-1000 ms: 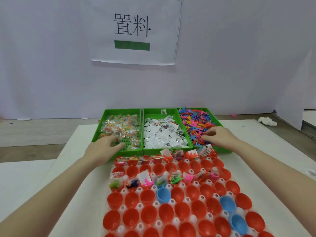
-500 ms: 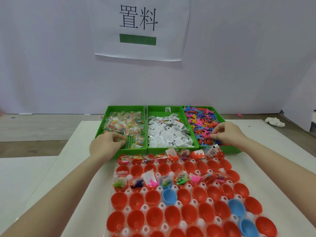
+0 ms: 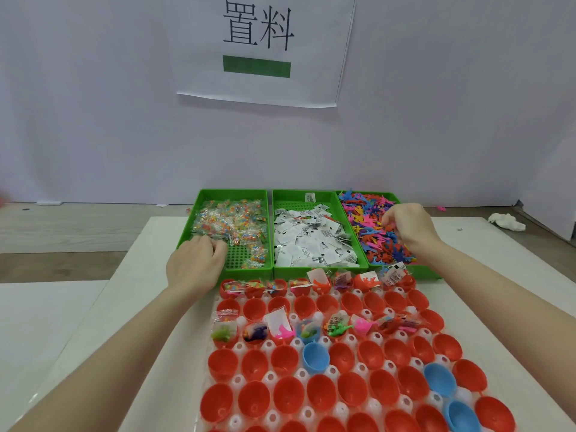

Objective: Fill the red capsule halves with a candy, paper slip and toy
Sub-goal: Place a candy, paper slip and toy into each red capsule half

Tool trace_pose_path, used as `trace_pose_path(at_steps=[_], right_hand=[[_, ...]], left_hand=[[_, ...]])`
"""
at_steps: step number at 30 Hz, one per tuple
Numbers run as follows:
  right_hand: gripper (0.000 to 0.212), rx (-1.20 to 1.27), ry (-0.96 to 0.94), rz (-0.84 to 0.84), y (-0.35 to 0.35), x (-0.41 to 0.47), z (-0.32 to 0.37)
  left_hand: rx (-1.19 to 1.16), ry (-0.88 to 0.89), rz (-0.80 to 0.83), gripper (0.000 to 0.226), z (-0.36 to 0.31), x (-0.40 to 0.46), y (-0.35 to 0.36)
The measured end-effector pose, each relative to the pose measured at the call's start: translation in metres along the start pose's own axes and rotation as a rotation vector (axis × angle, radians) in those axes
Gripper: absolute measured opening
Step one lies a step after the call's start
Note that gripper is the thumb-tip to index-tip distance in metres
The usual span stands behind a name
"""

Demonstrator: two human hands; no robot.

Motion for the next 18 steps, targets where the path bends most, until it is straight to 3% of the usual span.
trace_pose_path(at_steps=[5, 9, 12, 14, 18], right_hand=[[0.037, -0.148, -0.078, 0.143, 0.032, -0.01, 0.032], [0.044, -0.535, -0.225, 0.314, 0.062, -0.021, 0.045], [0.046, -0.666, -0.224, 0.41, 0.073, -0.023, 0.042], [0.036, -0.728, -0.232, 0.405, 0.075, -0.025, 0.041], [0.047, -0.639, -0.179, 0.36, 0.07, -0.027, 0.036]], left_hand=[[0.076, 0.073, 0.026, 0.034, -0.004, 0.0, 0.003], [0.037, 0.042, -0.009, 0.037, 0.0, 0.001, 0.003], [0.04, 0.044, 0.0, 0.037, 0.002, 0.0, 0.005], [0.022, 0.035, 0.008, 0.036, 0.003, 0.0, 0.004], [-0.01, 0.025, 0.022, 0.036, 0.003, -0.001, 0.005]])
Point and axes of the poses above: each hand's wrist, its own x-axis towards the middle knuckle, its own y-axis out of the palm, z = x × y, the point moved 7 cm from there along x, towards the middle knuckle, and after that the axes turned 5 degrees about -x, right-handed, at the moved point
